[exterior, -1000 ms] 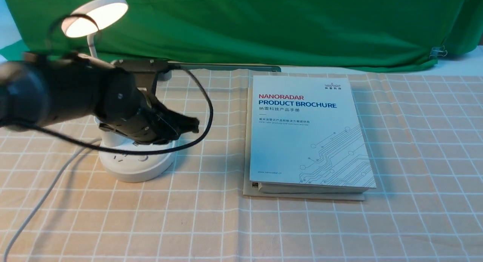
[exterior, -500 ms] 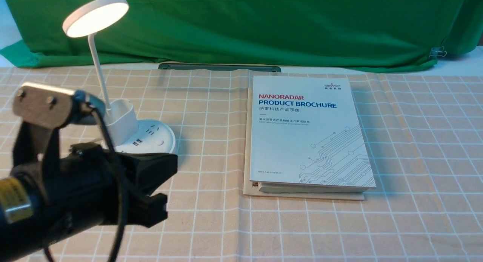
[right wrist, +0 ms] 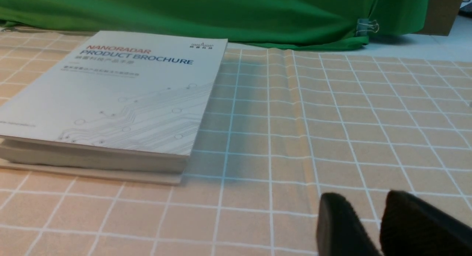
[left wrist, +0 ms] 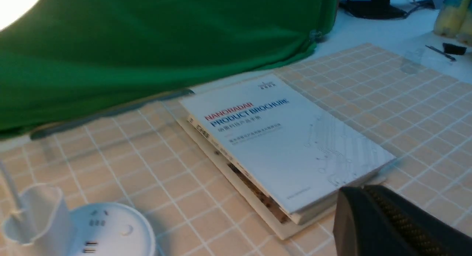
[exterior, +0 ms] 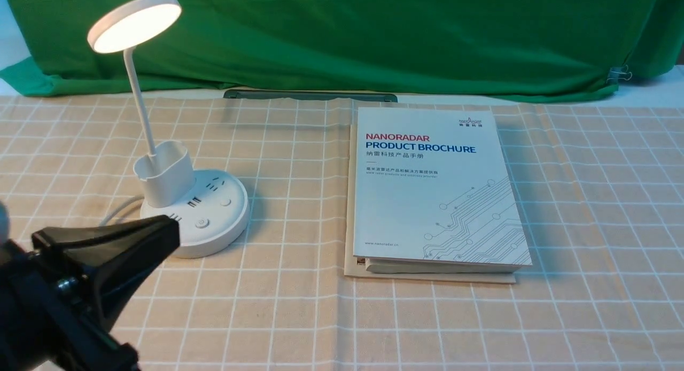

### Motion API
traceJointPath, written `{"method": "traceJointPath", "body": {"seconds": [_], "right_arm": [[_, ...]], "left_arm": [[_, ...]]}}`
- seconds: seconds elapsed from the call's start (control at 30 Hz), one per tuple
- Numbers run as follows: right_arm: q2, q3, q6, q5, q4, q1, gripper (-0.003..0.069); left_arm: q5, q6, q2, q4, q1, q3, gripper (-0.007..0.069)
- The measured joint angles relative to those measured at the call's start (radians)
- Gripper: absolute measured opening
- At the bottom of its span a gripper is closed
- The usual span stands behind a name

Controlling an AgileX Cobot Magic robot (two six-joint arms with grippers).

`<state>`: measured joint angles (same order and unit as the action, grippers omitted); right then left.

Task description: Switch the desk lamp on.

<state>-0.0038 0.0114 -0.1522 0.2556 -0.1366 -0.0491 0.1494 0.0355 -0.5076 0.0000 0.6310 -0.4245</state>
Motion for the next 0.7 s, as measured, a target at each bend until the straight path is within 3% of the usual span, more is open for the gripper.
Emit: {"method": "traceJointPath", "body": {"seconds": [0.17,0.43,0.7], "right_arm": [[0.000,0.000,0.000,0.000,0.000,0.000,0.0241],[0.000,0.000,0.000,0.000,0.000,0.000,0.0241],[0.000,0.000,0.000,0.000,0.000,0.000,0.0239]], "left_arm": [[-0.111,-0.009,0.222,0.058,-0.190,0.146,0.0021],[-0.127,-0.006,0.495,0.056,-0.470,0.346,0.0021],[-0.020,0.031,0.508,0.000,-0.504,0.428,0.0021]]}}
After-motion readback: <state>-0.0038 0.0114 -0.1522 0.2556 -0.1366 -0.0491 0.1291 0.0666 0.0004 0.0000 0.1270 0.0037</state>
